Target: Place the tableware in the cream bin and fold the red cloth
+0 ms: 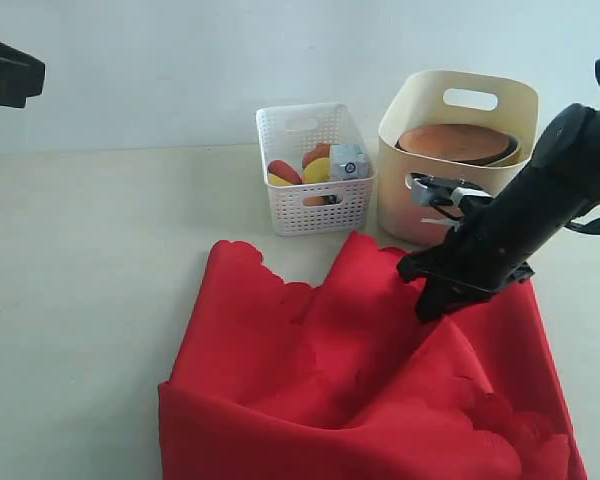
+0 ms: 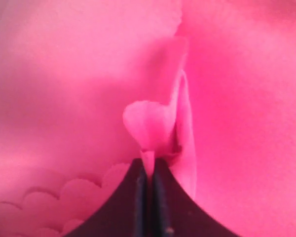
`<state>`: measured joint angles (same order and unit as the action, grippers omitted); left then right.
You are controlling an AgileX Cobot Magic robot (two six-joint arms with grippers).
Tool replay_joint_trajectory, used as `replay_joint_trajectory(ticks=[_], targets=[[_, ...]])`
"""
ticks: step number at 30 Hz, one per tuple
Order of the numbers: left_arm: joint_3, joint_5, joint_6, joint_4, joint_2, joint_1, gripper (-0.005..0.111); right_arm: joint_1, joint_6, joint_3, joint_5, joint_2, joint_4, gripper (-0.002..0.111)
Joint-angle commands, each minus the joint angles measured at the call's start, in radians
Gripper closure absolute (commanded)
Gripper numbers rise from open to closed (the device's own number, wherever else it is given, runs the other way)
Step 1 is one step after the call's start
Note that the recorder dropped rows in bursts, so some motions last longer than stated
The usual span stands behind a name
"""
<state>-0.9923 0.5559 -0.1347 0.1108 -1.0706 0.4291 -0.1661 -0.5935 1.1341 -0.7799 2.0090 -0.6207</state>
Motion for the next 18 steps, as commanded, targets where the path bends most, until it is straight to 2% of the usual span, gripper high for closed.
replay_joint_trajectory(ticks=[1,11,18], targets=[[0.004,-0.016,0.008,0.006,0.005,-0.003,0.106,-0.001,-0.006,0.001,-0.007,-0.075,-0.011,0.108],[0.004,-0.016,0.008,0.006,0.005,-0.003,0.106,-0.001,0.013,0.001,-0.023,-0.266,0.061,0.108],[0.004,-0.014,0.008,0.006,0.005,-0.003,0.106,-0.001,0.244,0.001,0.011,-0.346,0.39,0.108]])
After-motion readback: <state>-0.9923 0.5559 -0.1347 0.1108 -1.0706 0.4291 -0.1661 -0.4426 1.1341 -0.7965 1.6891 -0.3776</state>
